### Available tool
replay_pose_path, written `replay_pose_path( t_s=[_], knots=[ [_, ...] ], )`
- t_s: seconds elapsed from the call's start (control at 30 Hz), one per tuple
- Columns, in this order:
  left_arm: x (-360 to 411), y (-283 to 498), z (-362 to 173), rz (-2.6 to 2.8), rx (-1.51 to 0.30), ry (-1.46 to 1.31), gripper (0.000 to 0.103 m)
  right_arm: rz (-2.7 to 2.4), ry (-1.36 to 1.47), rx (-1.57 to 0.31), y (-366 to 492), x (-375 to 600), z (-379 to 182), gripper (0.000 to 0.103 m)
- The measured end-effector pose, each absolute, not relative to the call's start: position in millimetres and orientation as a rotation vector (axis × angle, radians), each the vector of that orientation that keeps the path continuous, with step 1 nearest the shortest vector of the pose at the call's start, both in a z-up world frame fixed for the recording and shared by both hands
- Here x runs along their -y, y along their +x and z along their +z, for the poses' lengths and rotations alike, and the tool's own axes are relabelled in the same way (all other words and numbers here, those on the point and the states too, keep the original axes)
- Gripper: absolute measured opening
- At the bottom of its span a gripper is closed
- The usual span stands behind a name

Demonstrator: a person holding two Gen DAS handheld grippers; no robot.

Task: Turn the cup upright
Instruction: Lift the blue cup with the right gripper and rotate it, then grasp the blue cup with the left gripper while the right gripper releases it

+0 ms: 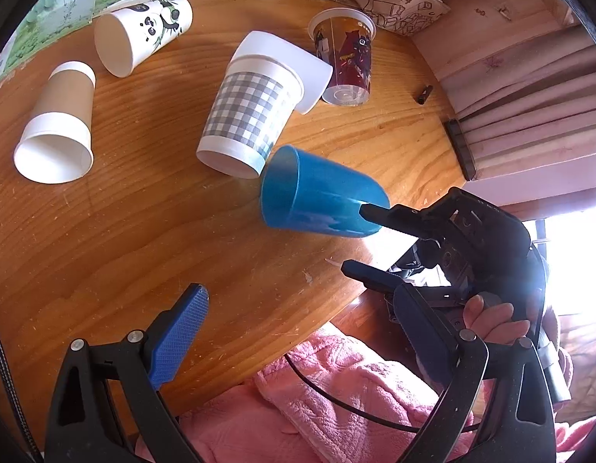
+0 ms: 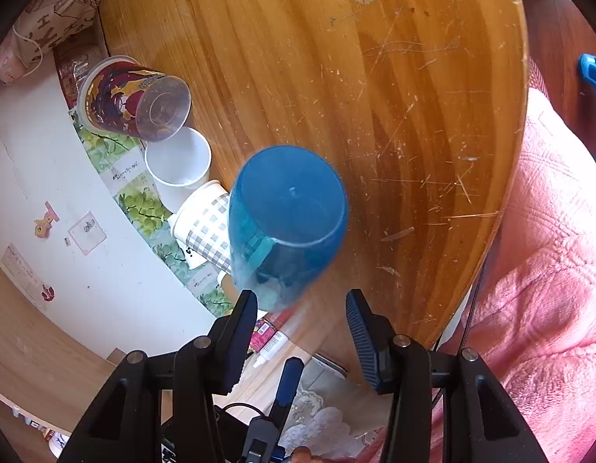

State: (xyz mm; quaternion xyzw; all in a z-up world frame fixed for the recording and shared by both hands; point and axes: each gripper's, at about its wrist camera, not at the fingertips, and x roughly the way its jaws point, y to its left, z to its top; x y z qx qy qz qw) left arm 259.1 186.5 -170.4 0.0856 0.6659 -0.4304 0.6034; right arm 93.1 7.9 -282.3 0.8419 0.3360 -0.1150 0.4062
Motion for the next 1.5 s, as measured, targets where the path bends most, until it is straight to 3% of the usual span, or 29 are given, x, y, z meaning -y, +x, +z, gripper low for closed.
replay_pose_path(
  t_s=[0.33,0.6,0.93,1.23,1.5],
  knots=[
    [-178.1,259.4,-173.6,-0.911,-1.603,0.139,0.098,-0.228,2.136,-0.896,95.0,4.9,-281.6,0.05],
    [-174.8,255.4,-196.7,-0.782,-1.732,-0.001,0.098,-0.182,2.106,-1.039,93.2,15.3,-277.6,0.05],
    [-187.1,249.7,-216.0,-0.59,-1.744,-0.246,0.098,-0.102,1.948,-1.239,96.0,33.9,-266.1,0.05],
    [-185.2,239.1,-227.8,-0.46,-1.695,-0.397,0.098,-0.021,1.744,-1.38,103.8,55.4,-258.2,0.05],
    [-188.7,240.3,-234.6,-0.384,-1.626,-0.53,0.097,0.034,1.376,-1.466,131.0,76.6,-235.9,0.05]
  ],
)
